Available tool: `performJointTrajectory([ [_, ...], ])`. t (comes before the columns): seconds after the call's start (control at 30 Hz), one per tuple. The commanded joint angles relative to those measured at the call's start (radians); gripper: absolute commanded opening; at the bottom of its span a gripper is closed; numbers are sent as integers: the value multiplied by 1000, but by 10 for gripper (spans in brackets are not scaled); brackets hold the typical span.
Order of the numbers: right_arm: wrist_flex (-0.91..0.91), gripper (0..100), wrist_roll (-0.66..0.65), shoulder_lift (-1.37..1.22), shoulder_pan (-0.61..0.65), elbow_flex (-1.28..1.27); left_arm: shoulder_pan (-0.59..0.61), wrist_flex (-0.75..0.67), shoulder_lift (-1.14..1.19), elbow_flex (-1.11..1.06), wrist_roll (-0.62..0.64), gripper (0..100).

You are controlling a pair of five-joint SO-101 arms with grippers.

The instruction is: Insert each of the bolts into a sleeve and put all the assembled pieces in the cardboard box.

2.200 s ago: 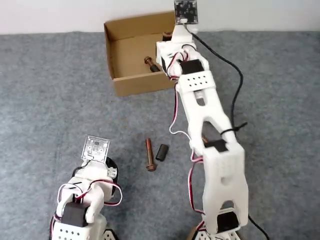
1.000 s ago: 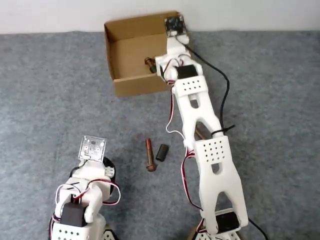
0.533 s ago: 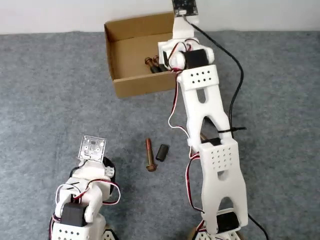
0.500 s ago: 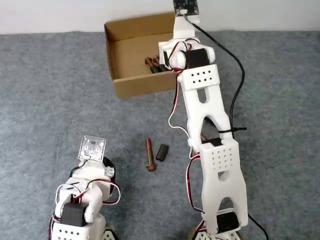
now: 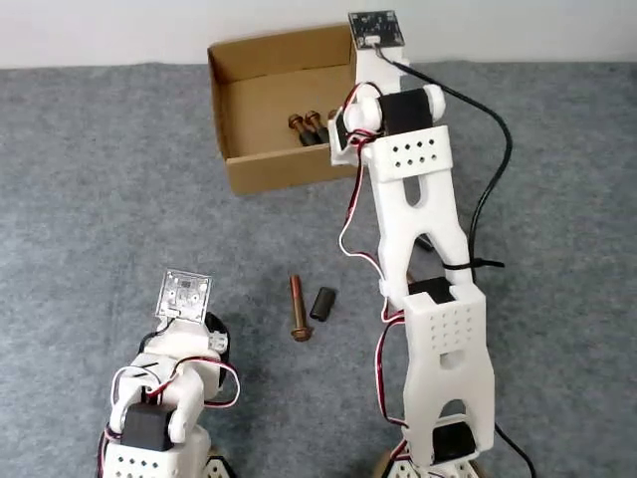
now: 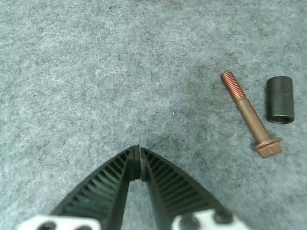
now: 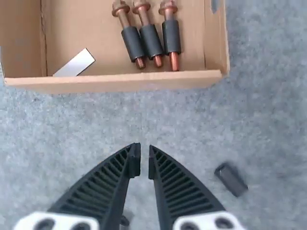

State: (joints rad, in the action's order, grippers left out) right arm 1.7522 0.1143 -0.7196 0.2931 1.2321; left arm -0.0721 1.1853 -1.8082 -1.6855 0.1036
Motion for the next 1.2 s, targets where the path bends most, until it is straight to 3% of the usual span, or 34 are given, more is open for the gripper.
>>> performJointTrajectory([
  [0.0,44,23,-120,71,-58,23,8,-29,-8,2,-2,5],
  [0.1,47,21,-273,77,-101,5,6,-29,-8,2,-2,5],
  [0.33,44,26,-287,236,-111,-377,6,-52,-8,2,34,5],
  [0.47,42,27,-440,292,-142,-551,6,-57,-8,2,129,5],
  [0.63,42,61,-585,252,-211,-589,6,-49,-8,2,137,5],
  [0.8,41,210,-597,177,-242,-588,2,-32,-6,2,133,5],
  [1.17,-139,199,-598,-39,-240,-586,0,-28,-6,2,133,5],
])
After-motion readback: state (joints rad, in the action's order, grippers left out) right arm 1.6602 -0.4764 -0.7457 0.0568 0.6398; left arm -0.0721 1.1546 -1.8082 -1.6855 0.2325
